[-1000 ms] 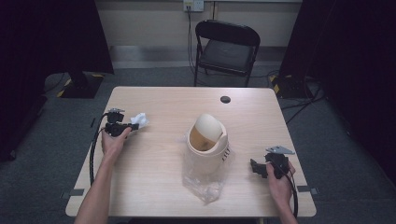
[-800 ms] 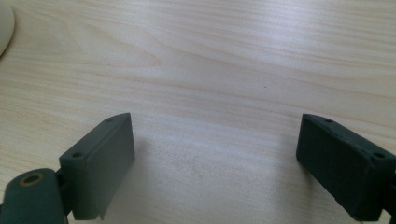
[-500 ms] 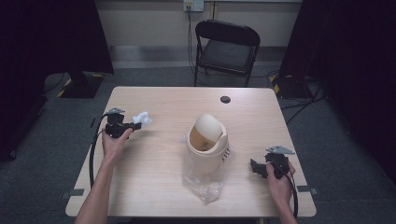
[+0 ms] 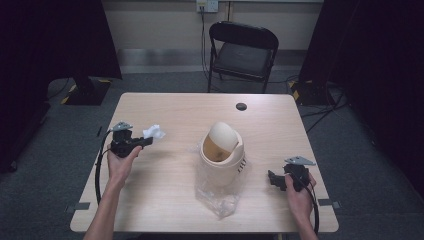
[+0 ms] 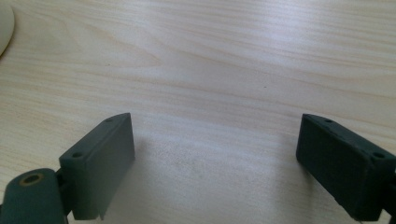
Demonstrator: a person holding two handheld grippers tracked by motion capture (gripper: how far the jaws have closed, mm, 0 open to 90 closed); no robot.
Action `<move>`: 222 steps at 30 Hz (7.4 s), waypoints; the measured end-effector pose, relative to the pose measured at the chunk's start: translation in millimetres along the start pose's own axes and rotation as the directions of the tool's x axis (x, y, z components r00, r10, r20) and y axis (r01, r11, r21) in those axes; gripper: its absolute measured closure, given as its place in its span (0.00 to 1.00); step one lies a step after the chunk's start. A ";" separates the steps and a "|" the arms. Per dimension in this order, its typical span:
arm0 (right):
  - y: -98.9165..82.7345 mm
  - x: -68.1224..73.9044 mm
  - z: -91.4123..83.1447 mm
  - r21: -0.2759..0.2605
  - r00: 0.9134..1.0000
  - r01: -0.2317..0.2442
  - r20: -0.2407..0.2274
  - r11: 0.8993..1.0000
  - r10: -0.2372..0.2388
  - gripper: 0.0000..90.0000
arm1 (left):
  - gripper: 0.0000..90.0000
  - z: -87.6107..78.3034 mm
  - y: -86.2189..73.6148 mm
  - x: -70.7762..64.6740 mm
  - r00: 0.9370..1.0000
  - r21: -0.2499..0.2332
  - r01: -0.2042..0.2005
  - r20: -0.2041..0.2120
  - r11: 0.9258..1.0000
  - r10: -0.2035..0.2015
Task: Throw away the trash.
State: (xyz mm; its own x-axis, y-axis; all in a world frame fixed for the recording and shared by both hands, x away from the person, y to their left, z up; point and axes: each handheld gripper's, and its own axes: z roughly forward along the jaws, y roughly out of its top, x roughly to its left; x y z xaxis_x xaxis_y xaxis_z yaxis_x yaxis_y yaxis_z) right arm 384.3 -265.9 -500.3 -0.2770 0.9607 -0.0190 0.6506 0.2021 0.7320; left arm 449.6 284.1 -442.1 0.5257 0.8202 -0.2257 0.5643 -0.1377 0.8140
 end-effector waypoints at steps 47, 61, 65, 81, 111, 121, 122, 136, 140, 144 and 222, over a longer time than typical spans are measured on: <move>0.0 0.1 0.0 0.000 1.000 0.000 0.000 1.000 0.000 0.12 | 0.89 -32.3 30.6 -135.7 0.934 -0.127 -0.219 0.258 0.967 0.245; 0.0 0.1 0.0 0.000 1.000 0.000 0.001 1.000 0.000 0.12 | 0.89 -11.4 35.3 -166.6 0.906 -0.092 -0.279 0.306 0.956 0.293; 0.0 0.1 0.0 0.000 1.000 0.000 0.000 1.000 0.000 0.12 | 0.89 -3.0 37.5 -171.3 0.900 -0.077 -0.283 0.323 0.956 0.293; 0.0 0.0 0.0 0.000 1.000 0.000 0.000 1.000 0.000 0.12 | 0.89 20.0 50.3 -185.2 0.890 -0.009 -0.324 0.336 0.946 0.308; 0.0 0.1 0.0 0.000 1.000 0.000 0.000 1.000 0.000 0.12 | 0.84 55.6 58.6 -197.3 0.895 0.119 -0.361 0.323 0.925 0.308; 0.0 0.0 0.0 0.000 1.000 0.000 0.000 1.000 0.000 0.12 | 0.64 49.1 55.9 -196.2 0.893 0.093 -0.352 0.331 0.931 0.304; 0.0 0.0 0.0 0.000 1.000 0.000 0.000 1.000 0.000 0.12 | 0.60 46.1 56.4 -196.5 0.895 0.083 -0.349 0.323 0.933 0.307; 0.0 0.0 0.0 0.000 1.000 0.000 0.000 1.000 0.000 0.12 | 0.57 24.9 59.5 -188.4 0.897 0.038 -0.335 0.320 0.941 0.306; 0.0 0.1 0.0 0.000 1.000 0.000 0.000 1.000 0.000 0.12 | 0.56 20.0 57.5 -186.2 0.891 -0.004 -0.329 0.331 0.944 0.312; 0.0 0.0 0.0 0.000 1.000 0.000 0.000 1.000 0.000 0.12 | 0.46 12.6 55.1 -179.8 0.897 -0.053 -0.303 0.321 0.952 0.303; 0.0 0.0 0.0 0.000 1.000 0.000 0.000 1.000 0.000 0.12 | 0.16 -33.6 -97.9 -19.3 0.957 0.172 -0.028 -0.280 0.985 0.076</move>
State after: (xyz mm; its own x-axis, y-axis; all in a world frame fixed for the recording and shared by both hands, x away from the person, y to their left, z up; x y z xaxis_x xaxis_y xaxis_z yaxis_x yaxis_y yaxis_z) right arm 384.3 -265.9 -500.3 -0.2771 0.9607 -0.0192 0.6505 0.2022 0.7321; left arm 362.8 300.5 -499.4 0.3674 0.9300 -0.0043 0.6506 -0.2537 0.7157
